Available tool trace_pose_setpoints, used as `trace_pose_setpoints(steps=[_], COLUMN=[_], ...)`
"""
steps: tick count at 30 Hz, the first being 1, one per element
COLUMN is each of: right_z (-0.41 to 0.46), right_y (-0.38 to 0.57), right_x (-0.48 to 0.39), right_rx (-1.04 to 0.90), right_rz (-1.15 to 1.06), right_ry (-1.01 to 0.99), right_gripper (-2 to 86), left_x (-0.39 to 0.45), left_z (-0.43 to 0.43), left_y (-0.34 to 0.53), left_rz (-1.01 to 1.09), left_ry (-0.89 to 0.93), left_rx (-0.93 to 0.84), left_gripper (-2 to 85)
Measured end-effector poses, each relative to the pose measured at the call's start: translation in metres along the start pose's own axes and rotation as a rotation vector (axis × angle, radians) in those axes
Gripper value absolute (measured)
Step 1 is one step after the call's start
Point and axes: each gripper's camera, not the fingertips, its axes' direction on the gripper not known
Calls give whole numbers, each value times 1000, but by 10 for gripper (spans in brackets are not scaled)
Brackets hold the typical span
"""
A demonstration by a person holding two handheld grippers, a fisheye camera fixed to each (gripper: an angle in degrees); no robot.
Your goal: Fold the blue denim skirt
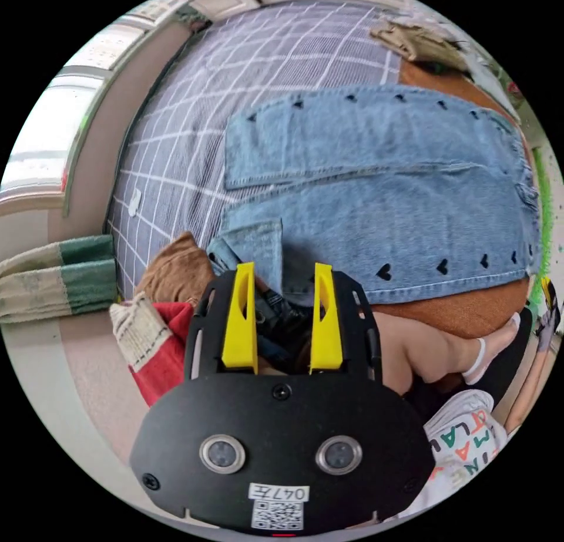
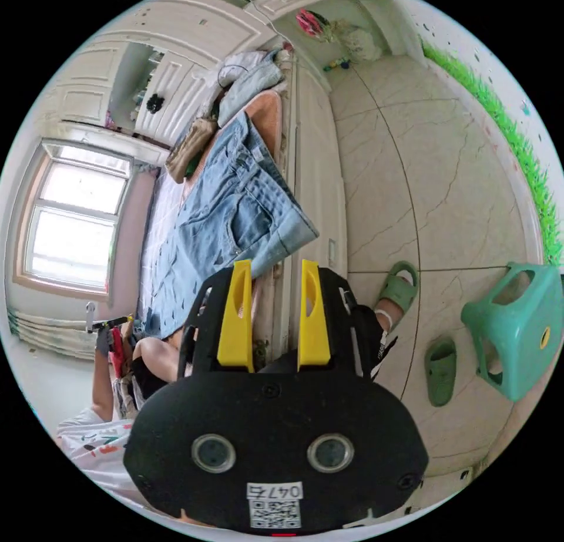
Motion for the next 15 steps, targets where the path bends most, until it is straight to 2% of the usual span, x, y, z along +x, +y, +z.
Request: trace_pose_setpoints(steps=[3, 5, 9, 11, 13, 15], right_z=[-27, -24, 27, 55, 88, 75], right_y=[10, 9, 5, 6, 8, 14], right_x=[-59, -100, -179, -198, -202, -208], right_rx=[168, 165, -28, -132, -282, -212], right_rz=[-174, -286, -444, -456, -386, -343], right_ry=[-48, -108, -154, -88, 127, 86], right_gripper=[19, 10, -4, -9, -12, -12], left_x=[25, 44, 70, 79, 95, 108], left_z=[-43, -36, 13, 36, 70, 97], left_y=[18, 17, 20, 26, 34, 41], left_rz=[109, 180, 217, 215, 229, 257], left_ry=[98, 212, 578, 745, 926, 1007], left_rx=[116, 107, 120, 143, 134, 112], left_gripper=[87, 60, -2, -7, -9, -9])
